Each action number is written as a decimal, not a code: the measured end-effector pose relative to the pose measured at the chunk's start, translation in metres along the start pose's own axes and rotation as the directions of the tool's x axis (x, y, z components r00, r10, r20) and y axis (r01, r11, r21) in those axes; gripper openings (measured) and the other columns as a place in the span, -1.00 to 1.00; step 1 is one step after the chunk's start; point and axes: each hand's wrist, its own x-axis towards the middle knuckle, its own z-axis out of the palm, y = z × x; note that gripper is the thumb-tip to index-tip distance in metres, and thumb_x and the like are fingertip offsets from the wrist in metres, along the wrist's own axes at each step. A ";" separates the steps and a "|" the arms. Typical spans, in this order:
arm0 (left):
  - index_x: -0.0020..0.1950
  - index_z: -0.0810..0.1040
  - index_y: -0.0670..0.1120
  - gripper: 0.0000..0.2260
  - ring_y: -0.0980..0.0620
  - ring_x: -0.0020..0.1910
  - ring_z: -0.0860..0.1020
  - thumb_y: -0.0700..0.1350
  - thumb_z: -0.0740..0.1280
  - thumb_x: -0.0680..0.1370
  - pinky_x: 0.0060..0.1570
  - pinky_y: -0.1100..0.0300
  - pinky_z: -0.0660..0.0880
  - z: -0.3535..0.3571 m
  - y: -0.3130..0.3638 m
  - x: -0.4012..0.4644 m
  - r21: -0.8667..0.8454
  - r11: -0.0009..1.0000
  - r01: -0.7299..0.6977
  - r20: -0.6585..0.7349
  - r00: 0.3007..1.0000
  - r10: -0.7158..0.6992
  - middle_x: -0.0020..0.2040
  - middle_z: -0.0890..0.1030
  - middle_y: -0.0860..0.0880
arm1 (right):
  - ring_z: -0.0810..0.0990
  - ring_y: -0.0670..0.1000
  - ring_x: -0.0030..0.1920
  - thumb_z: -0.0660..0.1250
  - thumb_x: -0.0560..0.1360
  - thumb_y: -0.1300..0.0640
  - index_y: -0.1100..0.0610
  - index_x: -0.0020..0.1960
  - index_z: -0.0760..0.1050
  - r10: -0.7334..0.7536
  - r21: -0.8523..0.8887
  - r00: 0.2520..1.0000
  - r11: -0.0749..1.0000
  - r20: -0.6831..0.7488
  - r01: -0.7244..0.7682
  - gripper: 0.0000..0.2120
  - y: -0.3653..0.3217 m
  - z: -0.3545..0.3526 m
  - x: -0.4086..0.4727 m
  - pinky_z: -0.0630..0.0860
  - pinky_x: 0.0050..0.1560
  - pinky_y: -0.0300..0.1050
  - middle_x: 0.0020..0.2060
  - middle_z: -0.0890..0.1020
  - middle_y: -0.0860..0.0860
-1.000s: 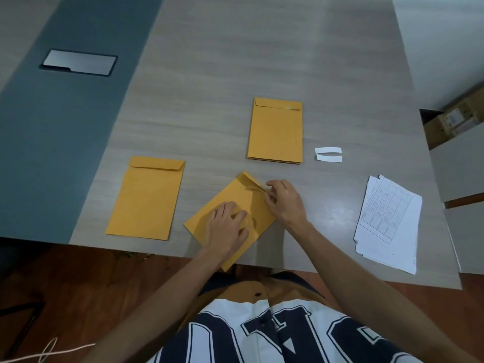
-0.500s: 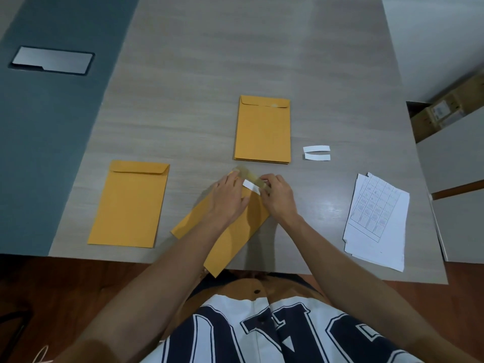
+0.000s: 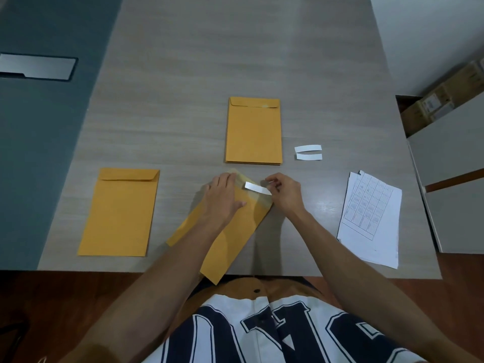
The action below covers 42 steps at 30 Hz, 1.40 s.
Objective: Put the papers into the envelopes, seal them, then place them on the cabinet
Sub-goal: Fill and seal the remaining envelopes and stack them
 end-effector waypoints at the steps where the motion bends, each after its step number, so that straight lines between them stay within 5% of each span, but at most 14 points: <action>1: 0.48 0.26 -0.05 -0.32 -0.04 0.38 0.31 0.16 0.41 0.47 0.29 0.07 0.26 0.001 0.001 0.000 0.004 1.000 0.006 -0.007 1.000 -0.006 0.43 0.34 -0.02 | 0.55 -0.08 -0.12 0.29 0.52 0.32 0.18 0.06 0.62 0.020 0.009 1.000 1.000 -0.005 -0.020 -0.82 0.001 -0.003 0.000 0.50 -0.01 -0.24 -0.11 0.64 0.02; 10: 0.38 0.36 -0.05 -0.42 -0.08 0.24 0.35 0.28 0.31 0.49 0.18 0.07 0.30 0.013 0.013 -0.007 0.062 0.996 0.071 -0.090 0.994 -0.066 0.28 0.40 -0.07 | 0.59 -0.10 -0.11 0.35 0.50 0.25 0.14 0.06 0.64 0.228 0.199 0.967 0.959 -0.114 -0.203 -0.83 0.012 -0.035 0.011 0.41 -0.15 -0.52 -0.12 0.65 -0.02; 15: 0.31 0.40 -0.07 -0.42 -0.08 0.18 0.37 0.31 0.32 0.47 0.12 0.08 0.34 0.020 0.026 -0.006 0.054 0.986 0.160 -0.115 0.982 -0.153 0.19 0.42 -0.08 | 0.65 -0.06 -0.11 0.38 0.39 0.26 0.03 -0.03 0.66 0.354 0.317 0.926 0.900 -0.130 -0.300 -0.78 0.026 -0.060 0.028 0.60 0.07 -0.10 -0.20 0.66 -0.08; 25: 0.19 0.44 -0.14 -0.42 -0.09 0.09 0.39 0.32 0.34 0.44 0.05 0.08 0.37 0.033 0.044 0.004 0.019 0.967 0.256 -0.167 0.954 -0.249 0.11 0.43 -0.11 | 0.69 -0.02 -0.15 0.44 0.33 0.18 -0.06 -0.24 0.61 0.395 0.402 0.897 0.868 -0.198 -0.293 -0.86 0.043 -0.112 0.107 0.62 0.09 0.03 -0.26 0.69 -0.07; 33: 0.18 0.44 -0.14 -0.41 -0.11 0.06 0.40 0.31 0.36 0.43 0.04 0.05 0.36 0.036 0.053 0.009 0.016 0.951 0.309 -0.193 0.934 -0.300 0.11 0.44 -0.13 | 0.62 -0.11 -0.10 0.38 0.39 0.32 0.08 -0.11 0.68 0.316 0.173 0.933 0.942 -0.171 -0.288 -0.80 0.032 -0.120 0.158 0.49 0.15 -0.31 -0.10 0.72 0.01; 42: 0.23 0.44 -0.14 -0.38 -0.13 0.11 0.40 0.32 0.36 0.43 0.05 0.03 0.36 0.035 0.055 0.010 -0.015 0.944 0.329 -0.180 0.928 -0.326 0.15 0.44 -0.14 | 0.56 -0.12 -0.15 0.40 0.41 0.30 0.19 -0.05 0.68 0.312 0.113 0.935 0.948 -0.169 -0.297 -0.86 0.030 -0.120 0.165 0.29 -0.33 -0.68 -0.09 0.71 0.05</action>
